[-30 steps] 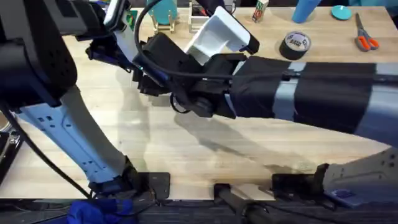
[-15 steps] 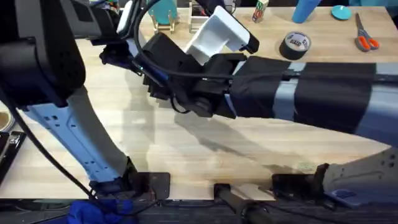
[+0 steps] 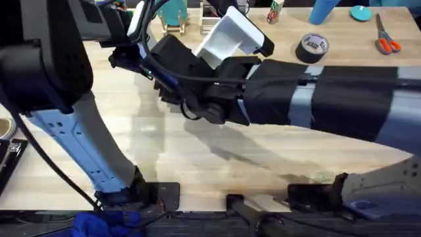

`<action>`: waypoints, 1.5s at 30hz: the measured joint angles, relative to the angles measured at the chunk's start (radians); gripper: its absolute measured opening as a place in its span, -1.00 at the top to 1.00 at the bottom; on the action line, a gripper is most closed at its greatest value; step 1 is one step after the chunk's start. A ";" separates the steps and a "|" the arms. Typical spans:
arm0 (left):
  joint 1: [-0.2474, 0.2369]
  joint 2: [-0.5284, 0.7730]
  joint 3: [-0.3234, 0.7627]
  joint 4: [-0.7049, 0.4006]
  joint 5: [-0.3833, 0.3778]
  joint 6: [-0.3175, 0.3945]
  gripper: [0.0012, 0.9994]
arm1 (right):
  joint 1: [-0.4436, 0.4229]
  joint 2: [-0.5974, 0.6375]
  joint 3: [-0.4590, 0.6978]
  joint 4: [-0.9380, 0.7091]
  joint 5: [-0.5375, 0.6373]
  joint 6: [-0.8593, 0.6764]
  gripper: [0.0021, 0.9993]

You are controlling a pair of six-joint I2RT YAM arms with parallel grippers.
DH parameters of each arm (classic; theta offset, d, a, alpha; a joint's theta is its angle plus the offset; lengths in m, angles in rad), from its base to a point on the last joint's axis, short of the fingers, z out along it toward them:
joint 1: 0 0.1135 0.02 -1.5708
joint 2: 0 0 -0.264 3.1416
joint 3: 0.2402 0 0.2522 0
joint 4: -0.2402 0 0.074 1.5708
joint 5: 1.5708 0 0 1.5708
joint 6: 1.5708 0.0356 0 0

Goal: Unzip the bag, pick up the pens from the table one at a time and place them inside, then zip the bag closed.

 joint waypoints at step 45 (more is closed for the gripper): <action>0.000 0.000 -0.004 -0.002 0.000 0.000 0.92 | -0.018 -0.051 0.000 -0.110 0.032 -0.082 0.94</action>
